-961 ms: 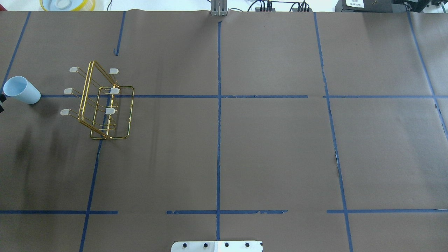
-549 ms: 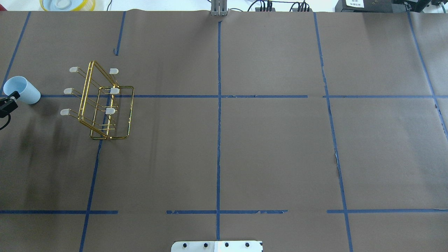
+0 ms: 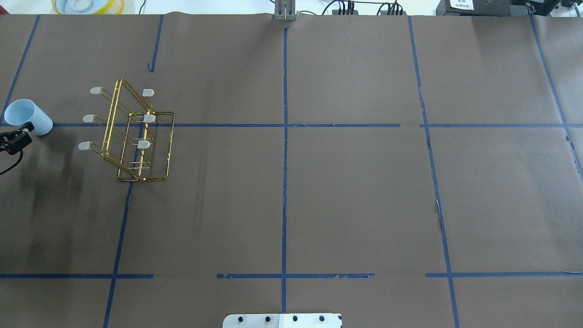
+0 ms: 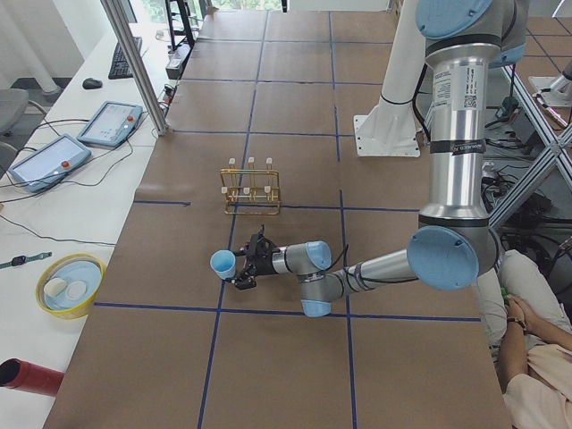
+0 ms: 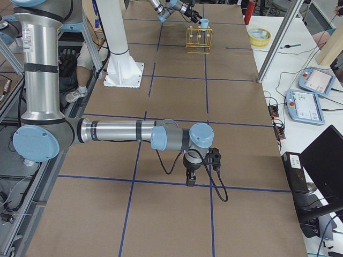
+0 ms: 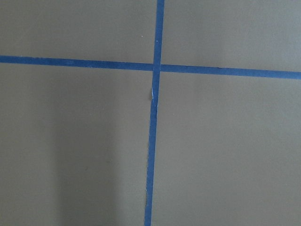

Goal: Hang cup on cup holder
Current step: 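Lower the left gripper onto the light blue cup rim and grasp it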

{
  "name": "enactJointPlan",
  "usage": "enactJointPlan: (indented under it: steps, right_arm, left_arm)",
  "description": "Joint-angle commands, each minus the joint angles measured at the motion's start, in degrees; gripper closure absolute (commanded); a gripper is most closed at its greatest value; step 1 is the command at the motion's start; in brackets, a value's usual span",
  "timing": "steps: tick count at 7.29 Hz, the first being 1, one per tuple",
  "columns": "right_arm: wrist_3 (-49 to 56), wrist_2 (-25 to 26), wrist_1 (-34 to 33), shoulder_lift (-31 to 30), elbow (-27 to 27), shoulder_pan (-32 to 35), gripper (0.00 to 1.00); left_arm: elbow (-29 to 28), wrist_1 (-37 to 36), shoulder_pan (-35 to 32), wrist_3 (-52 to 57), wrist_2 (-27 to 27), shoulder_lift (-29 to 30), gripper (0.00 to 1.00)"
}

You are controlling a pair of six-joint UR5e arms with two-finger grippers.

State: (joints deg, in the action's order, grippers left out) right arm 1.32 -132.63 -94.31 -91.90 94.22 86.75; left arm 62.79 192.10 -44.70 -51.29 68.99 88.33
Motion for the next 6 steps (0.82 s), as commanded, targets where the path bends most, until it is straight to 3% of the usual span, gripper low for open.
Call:
enactJointPlan:
  steps: [1, 6]
  right_arm:
    - [0.0, 0.0, 0.0, 0.06, 0.0, 0.0, 0.0]
    - [0.0, 0.0, 0.0, -0.03, 0.0, 0.0, 0.0]
  left_arm:
    - [-2.83, 0.03, 0.14, -0.04, -0.09, 2.54, 0.0]
    - [-8.2, 1.34, 0.05, -0.04, -3.24, 6.94, 0.0]
